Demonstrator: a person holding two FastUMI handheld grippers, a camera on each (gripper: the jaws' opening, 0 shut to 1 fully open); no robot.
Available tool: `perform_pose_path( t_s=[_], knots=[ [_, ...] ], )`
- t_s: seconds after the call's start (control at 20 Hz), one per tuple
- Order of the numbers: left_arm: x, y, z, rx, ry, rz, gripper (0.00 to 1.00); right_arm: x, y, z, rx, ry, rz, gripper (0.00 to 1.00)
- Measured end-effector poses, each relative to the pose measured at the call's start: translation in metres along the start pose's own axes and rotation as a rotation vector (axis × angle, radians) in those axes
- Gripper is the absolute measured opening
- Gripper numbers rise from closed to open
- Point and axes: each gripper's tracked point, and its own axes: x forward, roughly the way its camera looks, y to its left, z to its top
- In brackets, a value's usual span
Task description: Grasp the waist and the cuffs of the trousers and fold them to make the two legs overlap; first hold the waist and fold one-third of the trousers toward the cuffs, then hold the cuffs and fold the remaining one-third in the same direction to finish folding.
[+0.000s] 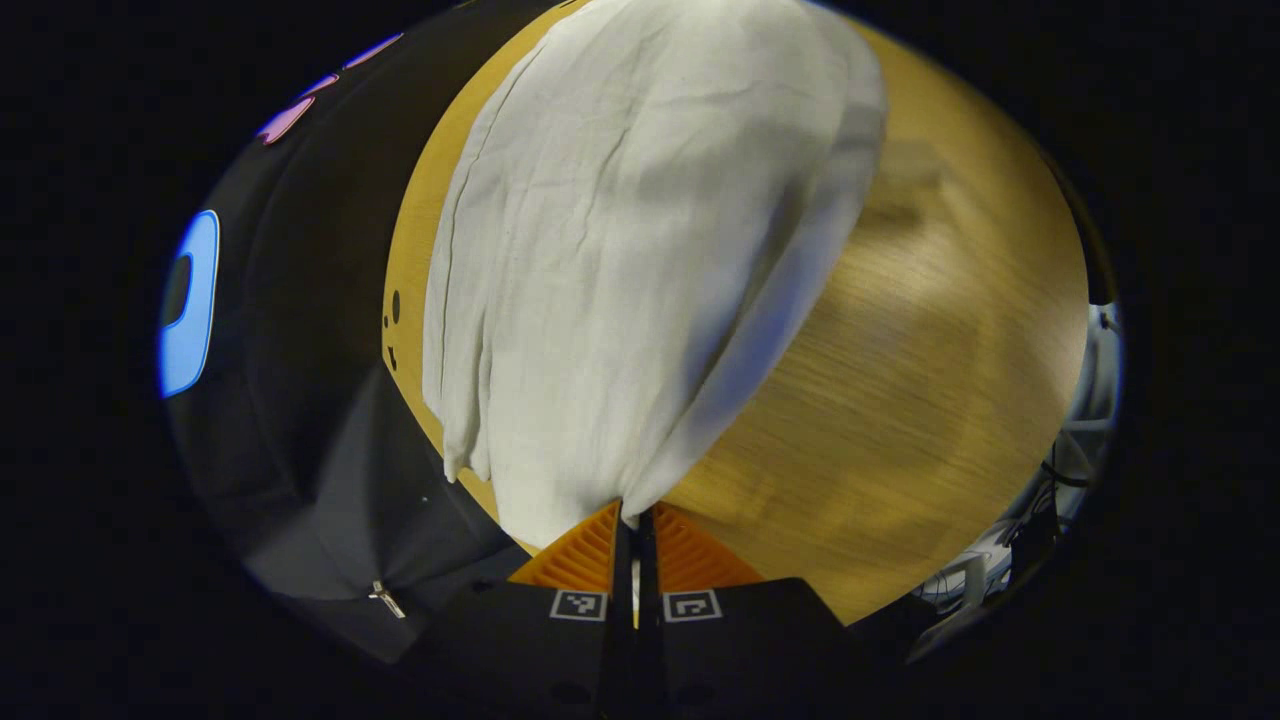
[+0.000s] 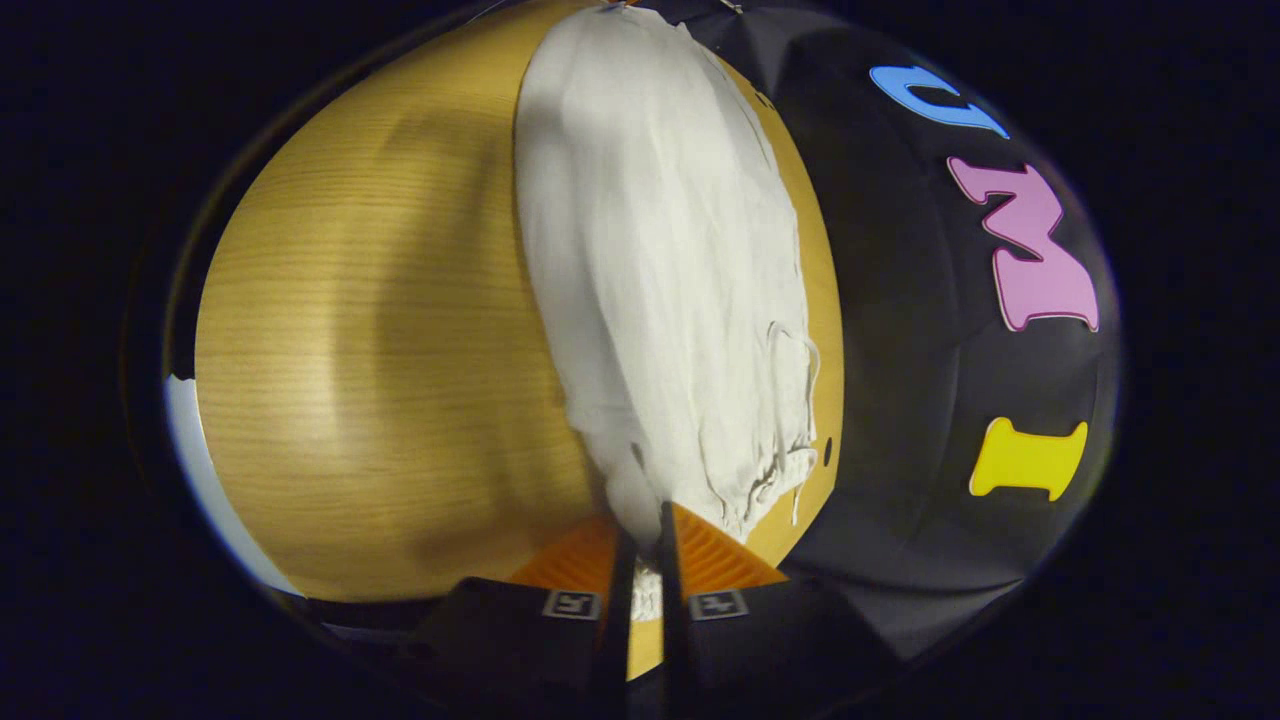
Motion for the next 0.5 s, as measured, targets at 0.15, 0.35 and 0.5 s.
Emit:
perform_pose_path(
  t_s=[0.15,0.35,0.5],
  knots=[
    [-0.003,0.0,0.001,0.054,0.034,0.031,0.06,0.001,0.001,-0.002,0.081,-0.039,0.036,0.1],
    [-0.012,-0.019,0.003,0.004,-0.026,-0.029,0.05,-0.012,0.005,0.002,0.092,-0.012,0.077,0.07],
    [-0.027,-0.023,-0.009,0.012,-0.077,-0.026,0.05,-0.024,-0.007,0.018,0.102,-0.018,0.067,0.07]
  ],
)
